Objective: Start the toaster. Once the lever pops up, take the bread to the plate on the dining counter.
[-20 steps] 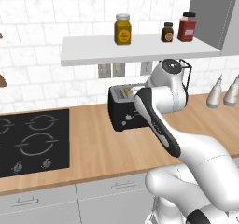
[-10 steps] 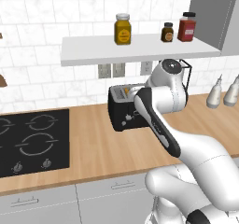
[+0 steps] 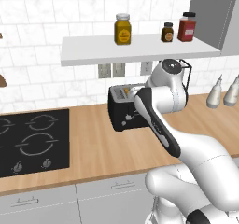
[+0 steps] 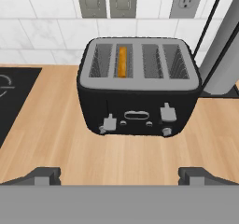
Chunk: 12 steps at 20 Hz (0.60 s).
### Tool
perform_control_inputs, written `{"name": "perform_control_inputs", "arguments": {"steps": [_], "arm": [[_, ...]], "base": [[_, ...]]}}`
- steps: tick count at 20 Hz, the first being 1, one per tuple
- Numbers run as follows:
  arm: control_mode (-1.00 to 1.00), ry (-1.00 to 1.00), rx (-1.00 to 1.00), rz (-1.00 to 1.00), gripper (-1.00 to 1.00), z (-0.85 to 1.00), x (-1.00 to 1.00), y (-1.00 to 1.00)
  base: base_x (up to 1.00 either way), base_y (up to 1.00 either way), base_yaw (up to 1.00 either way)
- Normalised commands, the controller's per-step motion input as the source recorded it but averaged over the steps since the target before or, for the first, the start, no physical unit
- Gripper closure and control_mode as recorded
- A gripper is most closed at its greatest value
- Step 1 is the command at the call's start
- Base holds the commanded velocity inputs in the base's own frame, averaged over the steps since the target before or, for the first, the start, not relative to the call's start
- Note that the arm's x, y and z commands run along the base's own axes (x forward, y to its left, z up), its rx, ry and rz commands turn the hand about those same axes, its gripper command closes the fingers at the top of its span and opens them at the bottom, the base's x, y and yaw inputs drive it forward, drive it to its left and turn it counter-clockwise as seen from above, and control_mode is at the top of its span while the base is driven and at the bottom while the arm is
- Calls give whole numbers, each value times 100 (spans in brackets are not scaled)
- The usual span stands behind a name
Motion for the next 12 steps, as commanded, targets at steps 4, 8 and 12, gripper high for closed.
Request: {"name": "perform_control_inputs", "arguments": {"steps": [4,8,12], "arm": [[-100,0,0,0,-100,0,0,0],[-100,0,0,0,-100,0,0,0],[-100,0,0,0,-100,0,0,0]], "base": [[0,0,0],[0,0,0],[0,0,0]]}}
